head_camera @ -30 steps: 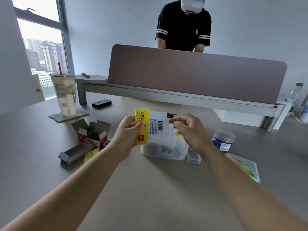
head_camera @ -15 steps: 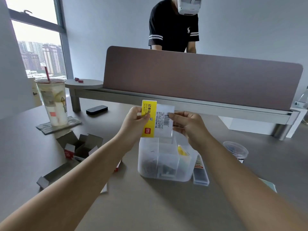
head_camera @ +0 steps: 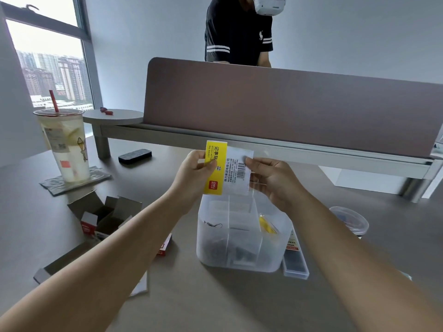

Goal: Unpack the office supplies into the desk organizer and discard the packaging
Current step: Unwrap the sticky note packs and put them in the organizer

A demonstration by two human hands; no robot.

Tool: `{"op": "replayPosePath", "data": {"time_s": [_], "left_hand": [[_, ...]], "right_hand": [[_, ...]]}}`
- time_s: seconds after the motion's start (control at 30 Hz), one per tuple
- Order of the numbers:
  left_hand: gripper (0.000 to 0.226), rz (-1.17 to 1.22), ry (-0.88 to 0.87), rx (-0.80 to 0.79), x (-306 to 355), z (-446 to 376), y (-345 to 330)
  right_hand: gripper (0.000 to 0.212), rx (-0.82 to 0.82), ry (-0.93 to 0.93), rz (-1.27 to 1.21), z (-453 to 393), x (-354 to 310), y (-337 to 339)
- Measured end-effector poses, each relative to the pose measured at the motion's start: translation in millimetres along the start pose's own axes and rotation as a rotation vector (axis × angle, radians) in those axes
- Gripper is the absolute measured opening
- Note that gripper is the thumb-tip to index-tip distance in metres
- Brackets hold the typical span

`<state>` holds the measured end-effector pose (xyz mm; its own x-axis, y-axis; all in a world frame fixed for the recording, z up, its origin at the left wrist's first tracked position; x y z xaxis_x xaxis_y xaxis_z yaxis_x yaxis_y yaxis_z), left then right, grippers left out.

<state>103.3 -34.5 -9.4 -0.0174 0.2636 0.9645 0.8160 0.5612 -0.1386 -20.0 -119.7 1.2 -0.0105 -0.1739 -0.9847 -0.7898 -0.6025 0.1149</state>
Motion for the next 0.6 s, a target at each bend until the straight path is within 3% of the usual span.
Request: {"op": "replayPosePath", "data": {"time_s": [0.2, 0.37, 0.47, 0.6], "left_hand": [[0.005, 0.075, 0.011, 0.062, -4.8, -4.2, 14.1], [0.015, 0.051, 0.012, 0.122, -9.4, -4.3, 22.4], [0.016, 0.041, 0.023, 0.174, -13.1, -3.7, 28.5], [0.011, 0.064, 0.031, 0.218, -16.2, -3.6, 37.0]], "right_hand": [[0.005, 0.058, -0.049, -0.081, -6.0, 5.3, 7.9], [0.016, 0.158, -0.008, -0.014, -7.3, 9.7, 15.0], [0.019, 0.232, 0.086, 0.197, -6.8, 9.1, 21.6], [0.018, 0.164, 0.217, 0.532, -4.6, -0.9, 27.8]]}}
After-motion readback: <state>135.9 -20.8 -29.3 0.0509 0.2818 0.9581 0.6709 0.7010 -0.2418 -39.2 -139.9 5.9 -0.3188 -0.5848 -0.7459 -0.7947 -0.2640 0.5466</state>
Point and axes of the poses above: each hand's wrist, its own z-axis away from the middle knuckle, its own y-axis out of the back of the hand, x = y × z, the point moved 3 cm from there along -z, towards the middle knuckle, and after that the axes turned 7 degrees about z, right-handed, at the moved point
